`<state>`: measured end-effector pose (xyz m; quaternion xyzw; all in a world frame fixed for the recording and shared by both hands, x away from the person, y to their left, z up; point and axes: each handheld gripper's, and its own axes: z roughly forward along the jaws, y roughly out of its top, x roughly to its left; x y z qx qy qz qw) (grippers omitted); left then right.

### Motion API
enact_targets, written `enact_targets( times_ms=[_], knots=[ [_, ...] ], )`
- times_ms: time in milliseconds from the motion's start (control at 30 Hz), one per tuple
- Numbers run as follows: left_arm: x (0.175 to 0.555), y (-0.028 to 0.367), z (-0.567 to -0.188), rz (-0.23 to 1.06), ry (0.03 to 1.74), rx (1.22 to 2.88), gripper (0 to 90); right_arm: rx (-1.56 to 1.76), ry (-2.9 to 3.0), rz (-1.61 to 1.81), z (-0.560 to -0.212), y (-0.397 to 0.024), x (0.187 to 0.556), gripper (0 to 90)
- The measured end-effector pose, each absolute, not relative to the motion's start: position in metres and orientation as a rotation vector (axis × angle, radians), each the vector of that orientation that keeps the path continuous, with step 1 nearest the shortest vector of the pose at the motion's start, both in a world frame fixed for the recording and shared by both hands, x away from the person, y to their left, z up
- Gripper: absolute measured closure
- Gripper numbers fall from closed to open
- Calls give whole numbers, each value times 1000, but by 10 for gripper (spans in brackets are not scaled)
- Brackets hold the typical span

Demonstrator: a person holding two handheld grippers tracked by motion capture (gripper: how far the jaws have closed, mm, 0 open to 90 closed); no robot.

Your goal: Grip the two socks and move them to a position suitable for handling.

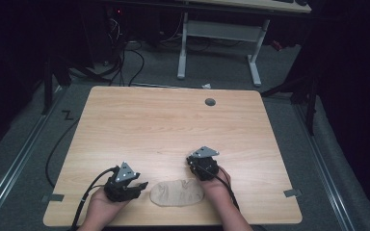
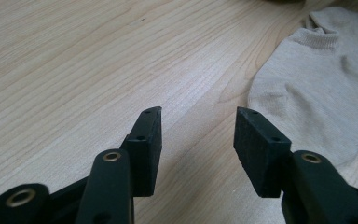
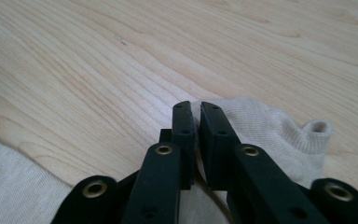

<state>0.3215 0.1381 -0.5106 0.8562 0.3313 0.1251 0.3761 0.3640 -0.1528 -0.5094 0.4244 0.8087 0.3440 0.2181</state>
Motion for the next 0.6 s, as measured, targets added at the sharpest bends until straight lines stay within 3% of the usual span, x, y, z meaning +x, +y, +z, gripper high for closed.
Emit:
enact_targets(
  times_ms=[600],
  knots=[
    [321,136,-510,318,836,2191,520,1231,2129,1142,-488,-181,356,856]
  ],
)
